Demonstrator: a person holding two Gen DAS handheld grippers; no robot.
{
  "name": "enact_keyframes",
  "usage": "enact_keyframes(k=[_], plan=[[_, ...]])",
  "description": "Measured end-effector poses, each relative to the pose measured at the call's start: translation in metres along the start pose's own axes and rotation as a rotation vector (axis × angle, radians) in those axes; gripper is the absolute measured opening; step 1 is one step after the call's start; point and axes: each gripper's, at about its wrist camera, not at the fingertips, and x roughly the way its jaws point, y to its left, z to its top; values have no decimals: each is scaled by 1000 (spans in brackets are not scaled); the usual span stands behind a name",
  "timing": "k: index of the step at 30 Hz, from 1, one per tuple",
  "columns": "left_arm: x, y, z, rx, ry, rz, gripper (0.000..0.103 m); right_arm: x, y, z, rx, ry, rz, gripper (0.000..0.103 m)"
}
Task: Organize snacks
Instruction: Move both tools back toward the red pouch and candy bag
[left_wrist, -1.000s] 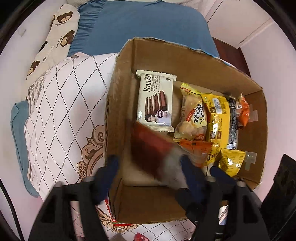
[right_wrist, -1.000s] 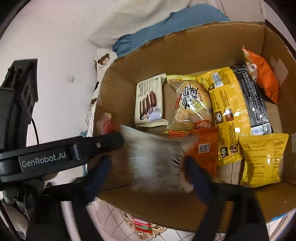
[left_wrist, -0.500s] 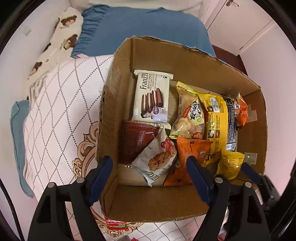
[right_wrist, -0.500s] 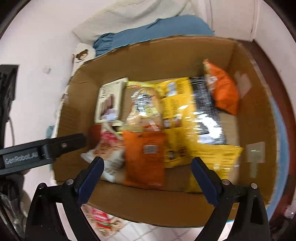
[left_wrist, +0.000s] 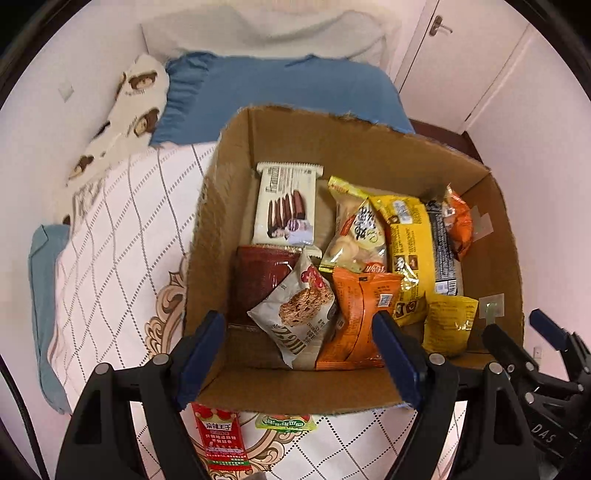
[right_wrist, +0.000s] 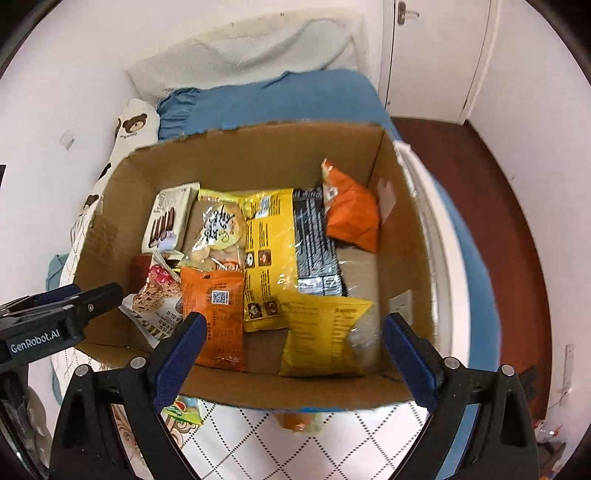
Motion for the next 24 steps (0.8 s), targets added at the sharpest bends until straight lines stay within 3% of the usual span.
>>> enact_keyframes(k=[11, 16, 24], plan=[[-68, -14, -35, 37, -199, 3, 81, -68, 0, -25, -21, -151, -28, 98], [-99, -19, -52, 49, -261, -34, 81, -95, -2, -40, -23, -192, -17, 98], [-131, -28, -73, 77, -342, -29, 81, -132, -5, -60, -22, -252, -6, 99]])
